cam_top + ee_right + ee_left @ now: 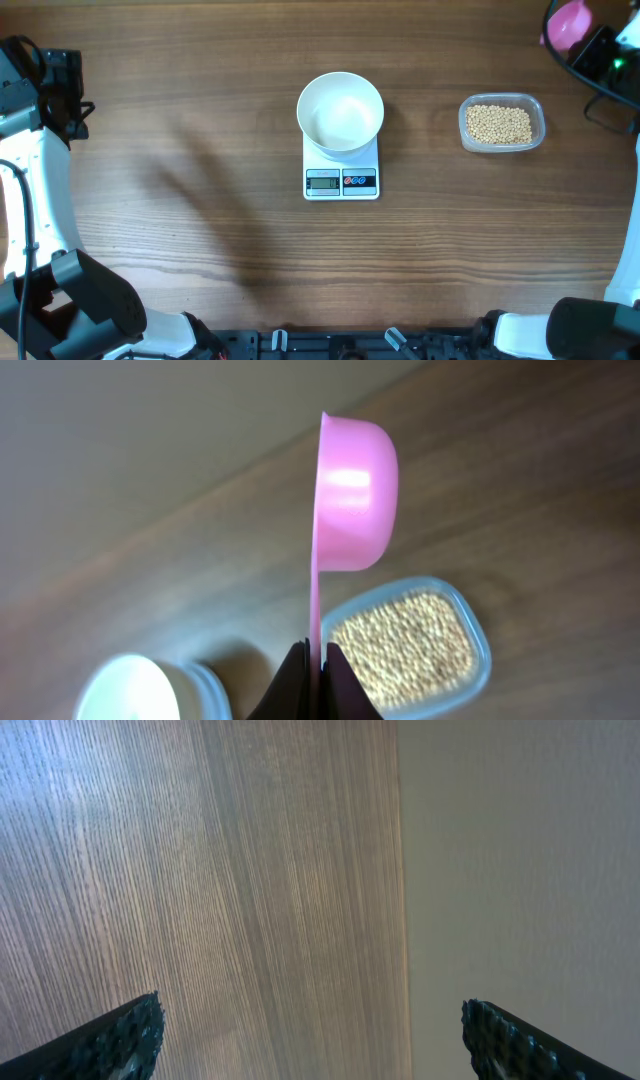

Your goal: Scoop item into bowl and weigh 150g on scale

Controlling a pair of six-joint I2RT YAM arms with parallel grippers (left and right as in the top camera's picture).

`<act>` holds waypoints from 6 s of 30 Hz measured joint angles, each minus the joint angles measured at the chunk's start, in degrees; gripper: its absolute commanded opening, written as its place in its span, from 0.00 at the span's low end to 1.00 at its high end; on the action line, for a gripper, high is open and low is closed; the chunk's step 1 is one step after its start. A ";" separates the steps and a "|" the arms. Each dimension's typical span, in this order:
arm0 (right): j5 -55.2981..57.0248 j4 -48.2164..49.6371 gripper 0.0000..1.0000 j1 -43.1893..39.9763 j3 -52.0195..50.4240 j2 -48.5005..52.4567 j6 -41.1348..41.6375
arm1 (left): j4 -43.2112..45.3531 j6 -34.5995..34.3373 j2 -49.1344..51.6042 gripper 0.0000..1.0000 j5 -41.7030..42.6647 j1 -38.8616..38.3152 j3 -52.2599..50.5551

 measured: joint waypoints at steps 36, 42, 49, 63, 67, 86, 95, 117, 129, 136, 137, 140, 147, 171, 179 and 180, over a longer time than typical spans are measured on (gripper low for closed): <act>4.90 -15.26 0.04 0.00 -0.15 3.63 -18.53 | -17.84 34.27 0.02 1.00 7.80 -29.57 -0.02; 6.38 -16.11 0.04 0.00 -0.15 3.63 -18.51 | -19.17 42.32 0.02 1.00 13.79 -31.32 -0.02; 6.82 -16.55 0.04 0.00 -0.15 3.63 -18.53 | -28.92 49.75 0.02 1.00 16.20 -38.71 -0.02; 7.21 -16.59 0.04 0.00 -0.15 3.63 -18.53 | -40.26 55.67 -12.98 1.00 14.10 -43.85 -1.33; 7.23 -16.50 0.04 0.00 -0.15 3.63 -18.53 | -37.62 55.80 -18.16 1.00 13.29 -44.04 -6.82; 7.23 -16.63 0.04 0.00 -0.17 3.63 -18.53 | -26.77 54.77 -11.26 1.00 8.74 -51.52 -15.45; 7.23 -16.85 0.04 0.00 -0.17 3.63 -18.53 | -26.62 53.62 -11.26 1.00 7.61 -49.18 -15.45; 7.17 -16.90 0.04 0.02 -0.17 3.63 -20.04 | -26.56 53.11 -11.26 1.00 6.38 -49.18 -15.45; 7.15 -16.96 0.04 0.00 -0.17 7.08 -20.74 | -25.55 47.80 -11.26 1.00 6.80 -49.13 -15.45; 7.15 -17.05 0.04 0.00 -0.35 7.91 -20.74 | -24.83 47.60 -11.26 1.00 12.79 -46.64 -15.45; 7.15 -17.03 0.04 0.00 -0.37 7.91 -20.74 | -24.83 47.63 -11.26 1.00 13.44 -46.07 -15.45; 7.15 -17.03 0.04 0.02 -0.37 7.91 -20.74 | -24.90 48.17 -11.26 1.00 14.43 -44.41 -15.45; 7.15 -16.92 0.04 0.00 -0.35 7.91 -20.74 | -25.07 49.75 -11.26 1.00 15.10 -43.69 -15.45; 9.94 -12.11 0.05 2.43 -0.37 13.16 -26.05 | -25.07 49.77 -11.26 1.00 15.32 -43.69 -15.45; 11.74 -11.63 0.04 4.70 -0.37 15.82 -26.97 | -25.07 49.79 -11.26 1.00 15.32 -43.69 -15.45; 12.15 -11.69 0.04 4.70 -0.37 16.26 -26.97 | -25.07 49.77 -11.26 1.00 15.34 -43.69 -15.45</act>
